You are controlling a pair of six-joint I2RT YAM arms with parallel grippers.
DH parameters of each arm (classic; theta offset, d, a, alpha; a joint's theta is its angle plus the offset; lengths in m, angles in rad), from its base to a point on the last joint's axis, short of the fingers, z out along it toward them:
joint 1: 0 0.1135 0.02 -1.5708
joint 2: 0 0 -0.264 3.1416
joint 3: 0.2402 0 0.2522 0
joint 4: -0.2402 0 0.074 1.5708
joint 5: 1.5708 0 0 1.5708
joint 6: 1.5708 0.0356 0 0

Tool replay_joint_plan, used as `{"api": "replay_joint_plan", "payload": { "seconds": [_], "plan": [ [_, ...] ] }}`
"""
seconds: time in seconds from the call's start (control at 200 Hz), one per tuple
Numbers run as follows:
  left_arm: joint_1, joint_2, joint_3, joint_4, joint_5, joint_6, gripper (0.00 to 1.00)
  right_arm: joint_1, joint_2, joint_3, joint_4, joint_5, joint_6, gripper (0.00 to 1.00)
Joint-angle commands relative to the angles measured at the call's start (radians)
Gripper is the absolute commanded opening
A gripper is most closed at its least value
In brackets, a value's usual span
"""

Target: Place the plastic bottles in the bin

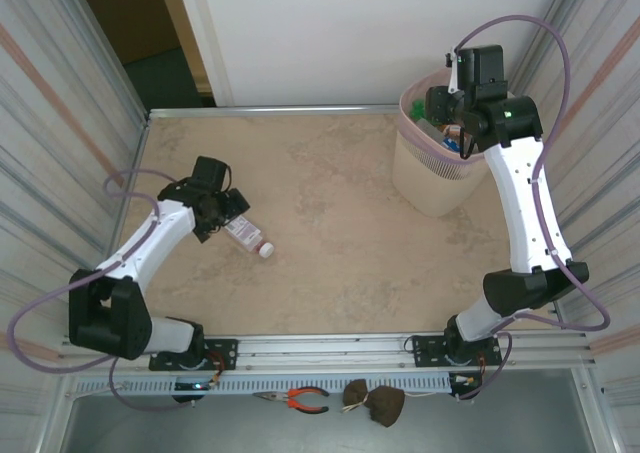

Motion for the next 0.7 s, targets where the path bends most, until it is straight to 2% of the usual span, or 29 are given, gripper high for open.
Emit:
{"api": "replay_joint_plan", "payload": {
  "seconds": [0.0, 0.135, 0.331, 0.606, 0.696],
  "plan": [
    [-0.018, 0.029, -0.033, 0.043, 0.039, -0.118, 0.92, 0.004, -0.035, -0.007, 0.023, -0.021, 0.023, 0.50],
    [-0.035, 0.080, -0.045, 0.089, 0.077, -0.159, 0.91, 0.003, -0.041, -0.007, 0.022, -0.005, 0.012, 0.50],
    [-0.053, 0.177, -0.042, 0.103, 0.060, -0.165, 0.86, 0.001, -0.053, -0.010, 0.023, 0.002, 0.003, 0.50],
    [-0.051, 0.217, -0.057, 0.152, 0.041, -0.164, 0.76, -0.001, -0.069, -0.025, 0.028, 0.000, -0.004, 0.49],
    [-0.051, 0.237, -0.050, 0.161, 0.036, -0.158, 0.76, -0.001, -0.076, -0.032, 0.028, -0.001, -0.001, 0.49]
  ]
}}
